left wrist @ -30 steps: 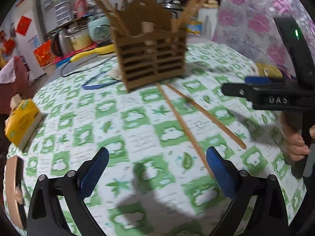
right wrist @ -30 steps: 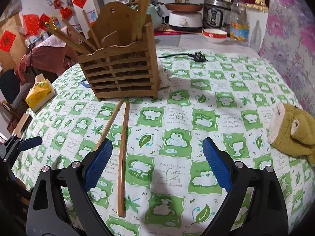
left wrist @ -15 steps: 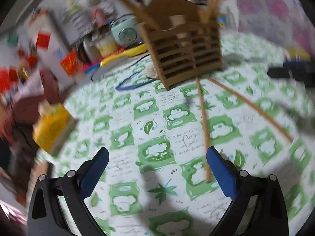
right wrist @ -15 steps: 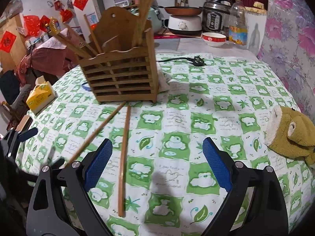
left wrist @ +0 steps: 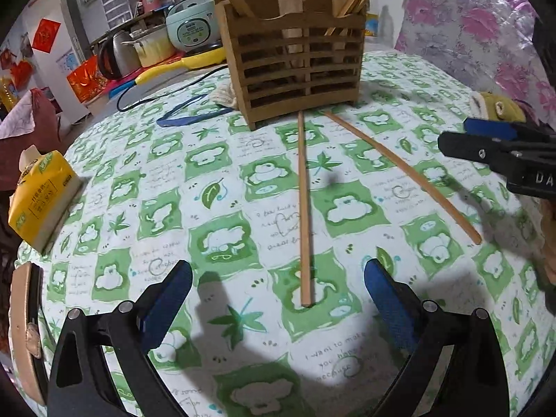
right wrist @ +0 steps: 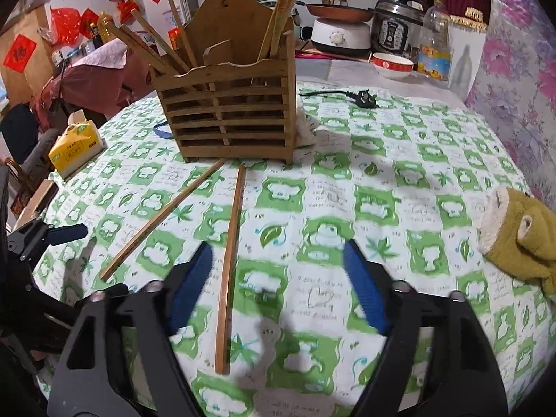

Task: Organize utensils
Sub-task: 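Close the left tool on a chopstick while the right tool grasps another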

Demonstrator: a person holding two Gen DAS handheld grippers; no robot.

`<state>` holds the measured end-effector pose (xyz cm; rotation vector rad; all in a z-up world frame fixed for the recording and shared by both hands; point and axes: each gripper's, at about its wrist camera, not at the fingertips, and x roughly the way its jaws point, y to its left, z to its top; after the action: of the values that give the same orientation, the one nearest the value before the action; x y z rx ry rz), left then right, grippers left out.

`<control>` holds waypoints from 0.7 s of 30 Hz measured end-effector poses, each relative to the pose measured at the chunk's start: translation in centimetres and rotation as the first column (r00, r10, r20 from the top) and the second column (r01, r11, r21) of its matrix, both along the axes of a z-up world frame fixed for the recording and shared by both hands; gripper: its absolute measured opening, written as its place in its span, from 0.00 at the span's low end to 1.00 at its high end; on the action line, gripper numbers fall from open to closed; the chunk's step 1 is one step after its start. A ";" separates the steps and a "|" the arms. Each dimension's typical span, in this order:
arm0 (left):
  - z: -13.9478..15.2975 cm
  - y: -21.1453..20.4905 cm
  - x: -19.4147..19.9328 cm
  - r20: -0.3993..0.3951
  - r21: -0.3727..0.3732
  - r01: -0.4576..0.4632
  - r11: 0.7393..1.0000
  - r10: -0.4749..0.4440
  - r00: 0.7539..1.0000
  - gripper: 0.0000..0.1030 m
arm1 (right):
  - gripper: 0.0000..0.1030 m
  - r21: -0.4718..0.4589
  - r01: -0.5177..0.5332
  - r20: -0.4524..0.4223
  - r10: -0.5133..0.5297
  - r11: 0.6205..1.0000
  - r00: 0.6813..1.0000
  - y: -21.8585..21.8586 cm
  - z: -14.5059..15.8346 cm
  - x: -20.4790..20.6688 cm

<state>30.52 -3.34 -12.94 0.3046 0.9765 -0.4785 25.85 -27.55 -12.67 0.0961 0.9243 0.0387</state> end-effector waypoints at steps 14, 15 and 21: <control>-0.8 0.8 1.1 -0.075 -0.023 -0.044 0.999 0.043 0.996 0.96 | 0.52 0.004 -0.124 -0.062 0.124 0.992 0.990 1.1 -2.2 -4.0; -0.8 0.8 1.1 -0.075 -0.022 -0.045 0.999 0.043 0.996 0.96 | 0.50 0.002 -0.131 -0.063 0.131 0.991 0.989 1.3 -2.2 -4.1; -0.8 0.8 0.9 -0.070 -0.018 -0.056 0.998 0.054 0.996 0.96 | 0.49 -0.012 -0.157 -0.054 0.156 0.988 0.986 1.8 -1.9 -4.5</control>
<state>31.43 -2.50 -13.71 0.2442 1.0450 -0.4507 21.38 -25.75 -14.60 0.0094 0.9834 0.1748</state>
